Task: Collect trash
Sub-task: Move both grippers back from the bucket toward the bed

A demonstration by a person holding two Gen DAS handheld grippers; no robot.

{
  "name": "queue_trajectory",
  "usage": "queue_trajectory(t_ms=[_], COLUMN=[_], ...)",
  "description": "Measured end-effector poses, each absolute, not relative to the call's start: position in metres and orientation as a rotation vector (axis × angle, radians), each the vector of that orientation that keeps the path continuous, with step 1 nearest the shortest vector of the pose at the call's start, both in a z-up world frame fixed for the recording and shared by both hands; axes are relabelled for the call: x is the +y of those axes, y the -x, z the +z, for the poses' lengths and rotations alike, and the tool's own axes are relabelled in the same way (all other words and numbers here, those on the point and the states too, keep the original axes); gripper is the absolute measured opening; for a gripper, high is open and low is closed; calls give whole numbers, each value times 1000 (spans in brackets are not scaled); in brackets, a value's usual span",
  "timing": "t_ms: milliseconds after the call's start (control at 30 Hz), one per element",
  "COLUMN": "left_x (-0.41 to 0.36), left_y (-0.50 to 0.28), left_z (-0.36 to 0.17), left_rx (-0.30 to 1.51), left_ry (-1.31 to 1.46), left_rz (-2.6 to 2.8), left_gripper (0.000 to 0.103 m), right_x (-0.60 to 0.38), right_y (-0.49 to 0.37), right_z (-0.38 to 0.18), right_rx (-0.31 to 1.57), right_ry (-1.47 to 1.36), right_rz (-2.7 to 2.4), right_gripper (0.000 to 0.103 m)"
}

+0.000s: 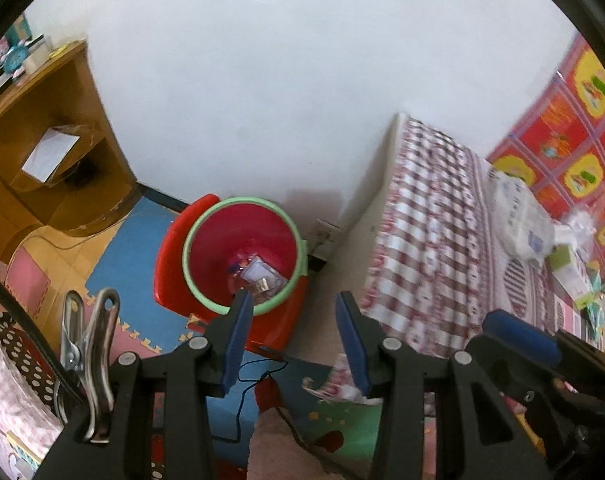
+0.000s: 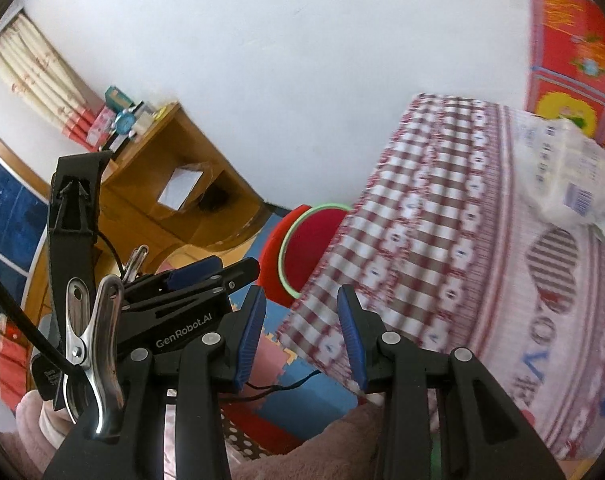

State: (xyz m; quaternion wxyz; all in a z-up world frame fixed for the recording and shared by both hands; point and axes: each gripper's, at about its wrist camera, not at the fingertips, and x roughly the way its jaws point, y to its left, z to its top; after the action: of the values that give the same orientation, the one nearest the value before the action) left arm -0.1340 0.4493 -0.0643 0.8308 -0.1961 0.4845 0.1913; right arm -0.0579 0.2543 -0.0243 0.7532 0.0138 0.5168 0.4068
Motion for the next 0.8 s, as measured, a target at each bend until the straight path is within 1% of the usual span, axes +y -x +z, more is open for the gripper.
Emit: queue_trajectory(t_ms=[533,800], left_x=[333,296], left_y=[109,87], left_z=[-41,-34], left_rx=[1019,1018], left_ry=[336,318], left_rz=[274,237], left_gripper=[45,45], right_x=[127,80], right_y=[54,37], right_z=[-10,-8], right_rx=[1062,1045], right_ry=[-110,-147], right_rz=[749,678], right_gripper=[38,38])
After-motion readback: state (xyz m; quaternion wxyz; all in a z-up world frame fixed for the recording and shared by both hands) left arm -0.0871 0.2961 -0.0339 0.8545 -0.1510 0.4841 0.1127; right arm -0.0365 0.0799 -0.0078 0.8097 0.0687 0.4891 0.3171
